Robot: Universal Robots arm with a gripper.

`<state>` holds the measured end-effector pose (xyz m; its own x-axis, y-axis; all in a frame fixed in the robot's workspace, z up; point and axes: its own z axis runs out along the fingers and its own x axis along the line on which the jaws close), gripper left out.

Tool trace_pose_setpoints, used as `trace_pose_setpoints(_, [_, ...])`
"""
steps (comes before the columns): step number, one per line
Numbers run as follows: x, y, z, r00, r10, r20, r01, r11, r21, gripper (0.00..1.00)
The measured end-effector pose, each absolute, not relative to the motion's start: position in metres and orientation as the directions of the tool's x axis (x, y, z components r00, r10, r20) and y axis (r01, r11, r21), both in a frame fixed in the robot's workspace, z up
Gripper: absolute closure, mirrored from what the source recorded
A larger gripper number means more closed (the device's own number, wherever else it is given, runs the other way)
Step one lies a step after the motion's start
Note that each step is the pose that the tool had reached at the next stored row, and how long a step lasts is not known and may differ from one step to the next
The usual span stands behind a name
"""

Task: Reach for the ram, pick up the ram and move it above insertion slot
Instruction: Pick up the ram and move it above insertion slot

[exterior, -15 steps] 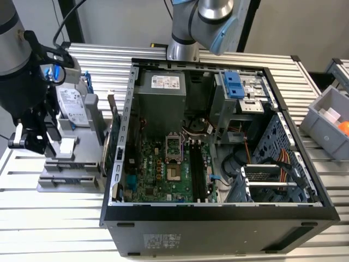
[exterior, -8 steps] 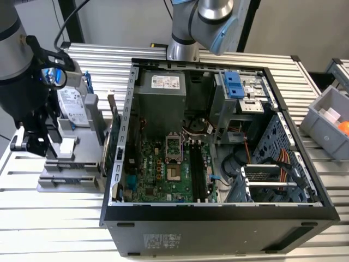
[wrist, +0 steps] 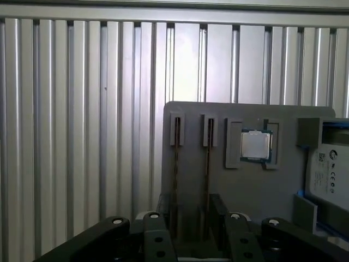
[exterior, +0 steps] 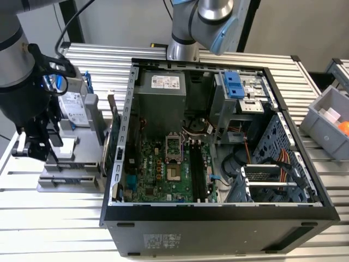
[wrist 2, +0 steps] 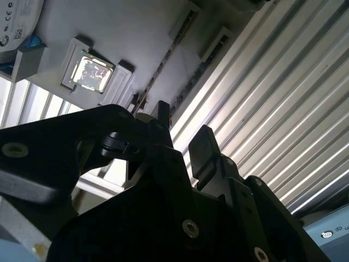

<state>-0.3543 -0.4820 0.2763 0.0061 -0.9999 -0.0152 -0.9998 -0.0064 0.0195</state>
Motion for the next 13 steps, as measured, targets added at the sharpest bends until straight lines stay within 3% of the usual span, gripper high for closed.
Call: trace_pose_setpoints(13, [-0.354, -0.487, 0.261, 0.006, -1.0, -0.015, -1.0, -0.006, 0.02, 0.0])
